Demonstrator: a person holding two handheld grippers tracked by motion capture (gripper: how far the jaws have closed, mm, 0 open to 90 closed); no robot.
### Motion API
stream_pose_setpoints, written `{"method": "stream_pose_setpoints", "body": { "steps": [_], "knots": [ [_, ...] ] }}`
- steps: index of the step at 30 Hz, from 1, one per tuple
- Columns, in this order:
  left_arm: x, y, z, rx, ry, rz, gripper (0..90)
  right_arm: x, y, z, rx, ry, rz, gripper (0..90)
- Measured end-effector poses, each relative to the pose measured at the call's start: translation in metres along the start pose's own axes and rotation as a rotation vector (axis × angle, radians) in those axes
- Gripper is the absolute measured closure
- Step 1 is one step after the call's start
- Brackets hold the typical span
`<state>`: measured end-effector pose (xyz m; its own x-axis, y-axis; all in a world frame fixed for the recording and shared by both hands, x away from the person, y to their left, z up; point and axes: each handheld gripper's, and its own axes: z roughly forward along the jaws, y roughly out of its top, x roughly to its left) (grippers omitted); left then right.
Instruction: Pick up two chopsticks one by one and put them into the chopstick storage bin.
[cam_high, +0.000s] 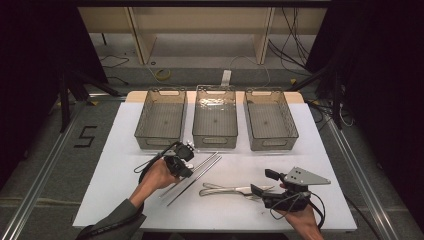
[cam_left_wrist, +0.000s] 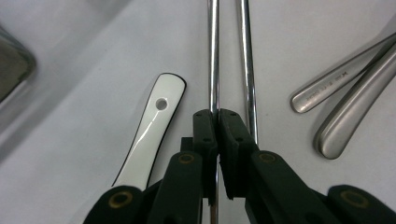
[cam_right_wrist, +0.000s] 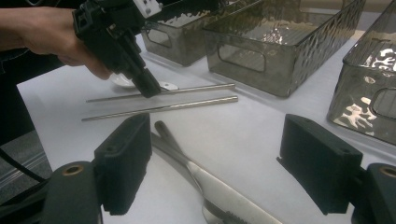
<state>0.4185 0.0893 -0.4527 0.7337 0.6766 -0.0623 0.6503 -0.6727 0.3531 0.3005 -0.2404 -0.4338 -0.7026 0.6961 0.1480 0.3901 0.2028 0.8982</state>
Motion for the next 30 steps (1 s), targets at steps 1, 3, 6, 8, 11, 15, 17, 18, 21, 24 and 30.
{"method": "stream_pose_setpoints", "body": {
  "steps": [1,3,6,8,11,15,17,18,21,24,30],
  "knots": [
    [0.0,0.0,-0.003,-0.005,-0.01,0.0,85.3,0.0,0.0,0.0,0.001,-0.001,-0.001,25.9],
    [0.0,-0.001,-0.004,-0.015,-0.013,0.001,85.3,0.0,0.0,0.0,0.0,0.0,-0.001,26.0],
    [-0.001,-0.001,-0.013,-0.037,-0.025,0.013,85.3,0.0,0.0,0.0,-0.001,-0.001,-0.003,26.0],
    [-0.002,-0.002,-0.019,-0.058,-0.034,0.011,85.3,0.0,0.0,0.0,0.0,0.001,-0.001,26.0],
    [-0.001,-0.003,-0.028,-0.082,-0.048,0.026,85.3,0.0,0.0,0.0,-0.003,0.004,-0.003,26.0],
    [-0.001,-0.002,-0.043,-0.139,-0.069,0.017,85.3,0.0,0.0,-0.001,-0.006,0.006,-0.002,25.9],
    [0.001,-0.002,-0.051,-0.164,-0.067,0.014,85.3,0.0,0.0,-0.001,-0.005,0.006,-0.002,25.9],
    [0.002,-0.001,-0.054,-0.178,-0.065,0.014,85.3,0.0,0.0,-0.001,-0.005,0.006,-0.002,25.9],
    [0.006,-0.001,-0.063,-0.205,-0.065,0.005,85.3,-0.001,0.0,-0.001,-0.005,0.004,0.002,25.9],
    [0.011,0.0,-0.069,-0.22,-0.058,-0.001,85.3,0.0,0.0,-0.001,-0.006,0.004,0.003,25.9],
    [0.024,0.006,-0.086,-0.276,-0.039,-0.018,85.3,-0.002,-0.001,0.0,-0.003,0.004,0.007,26.0]
  ]
}}
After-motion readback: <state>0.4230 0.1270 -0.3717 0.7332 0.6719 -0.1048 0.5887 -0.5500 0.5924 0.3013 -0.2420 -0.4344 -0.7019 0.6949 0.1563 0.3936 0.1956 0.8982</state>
